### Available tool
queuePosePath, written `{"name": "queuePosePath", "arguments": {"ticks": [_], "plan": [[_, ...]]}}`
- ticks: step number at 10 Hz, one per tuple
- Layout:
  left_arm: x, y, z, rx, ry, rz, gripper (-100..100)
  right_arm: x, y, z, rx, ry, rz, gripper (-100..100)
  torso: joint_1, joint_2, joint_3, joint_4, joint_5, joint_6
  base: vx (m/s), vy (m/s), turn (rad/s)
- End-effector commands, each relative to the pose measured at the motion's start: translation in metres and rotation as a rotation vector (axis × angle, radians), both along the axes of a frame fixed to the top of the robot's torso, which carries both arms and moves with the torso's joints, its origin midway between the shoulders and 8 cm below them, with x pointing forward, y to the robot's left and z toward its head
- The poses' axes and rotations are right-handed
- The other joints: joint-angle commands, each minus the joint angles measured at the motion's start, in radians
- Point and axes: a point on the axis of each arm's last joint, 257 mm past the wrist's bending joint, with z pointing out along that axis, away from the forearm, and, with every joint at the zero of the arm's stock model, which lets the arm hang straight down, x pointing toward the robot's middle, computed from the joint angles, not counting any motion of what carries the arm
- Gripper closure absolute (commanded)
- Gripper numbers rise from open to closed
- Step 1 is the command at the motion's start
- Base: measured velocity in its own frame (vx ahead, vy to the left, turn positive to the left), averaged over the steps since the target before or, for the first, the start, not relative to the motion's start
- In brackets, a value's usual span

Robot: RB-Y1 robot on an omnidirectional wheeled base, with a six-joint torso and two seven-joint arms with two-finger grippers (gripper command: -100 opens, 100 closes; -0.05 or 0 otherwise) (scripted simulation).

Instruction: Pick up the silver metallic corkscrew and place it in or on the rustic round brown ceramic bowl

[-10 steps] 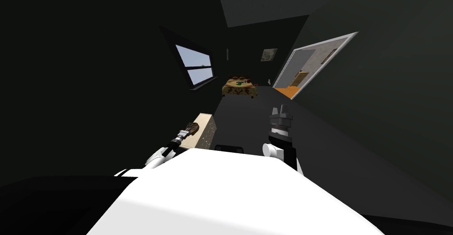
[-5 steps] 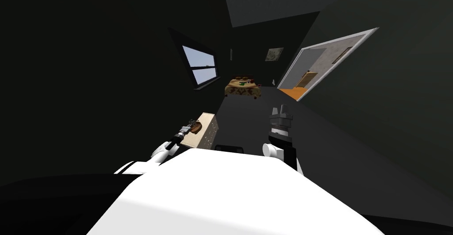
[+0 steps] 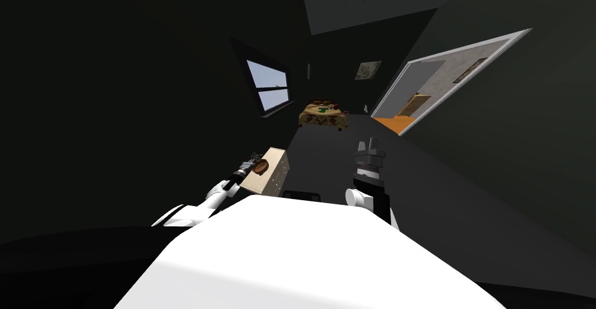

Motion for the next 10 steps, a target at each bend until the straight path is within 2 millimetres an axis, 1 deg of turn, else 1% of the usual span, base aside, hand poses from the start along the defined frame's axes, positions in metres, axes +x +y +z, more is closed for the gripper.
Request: {"name": "queuePosePath", "arguments": {"ticks": [1,2,3,7,8,9,10], "plan": [[0.012,-0.005,0.006,-0.038,-0.013,0.005,100,0.000,0.000,0.000,0.000,0.000,0.000,0,0.000,0.000,0.000,0.000,0.000,0.000,0.021,0.032,0.102],[0.008,-0.003,0.003,-0.021,-0.008,0.002,100,0.000,0.000,0.000,0.000,0.000,0.000,0,0.001,0.000,0.000,0.000,0.000,0.000,0.012,0.014,0.012],[0.009,-0.003,0.004,-0.024,-0.009,0.002,-100,0.000,0.000,0.000,0.000,0.000,0.000,0,0.000,0.001,0.000,0.000,0.001,0.000,0.000,0.000,0.000],[0.009,-0.003,0.004,-0.024,-0.009,0.002,-100,0.000,0.000,0.000,0.000,0.000,0.000,0,-0.001,0.001,0.001,0.000,0.000,0.000,0.000,0.000,0.000],[0.009,-0.003,0.004,-0.024,-0.009,0.002,0,0.000,0.000,0.000,0.000,0.000,0.000,0,-0.001,0.001,0.001,0.000,0.000,0.000,0.000,0.000,0.000],[0.017,0.011,0.018,-0.019,-0.014,0.009,-100,0.000,0.000,0.000,0.000,0.000,0.000,0,-0.001,0.001,0.001,0.000,0.000,0.000,-0.046,-0.046,-0.066],[0.021,0.018,0.026,-0.017,-0.016,0.012,-100,0.000,0.000,0.000,0.000,0.000,0.000,0,-0.003,0.004,0.002,0.000,0.000,0.000,-0.075,-0.076,-0.075]]}}
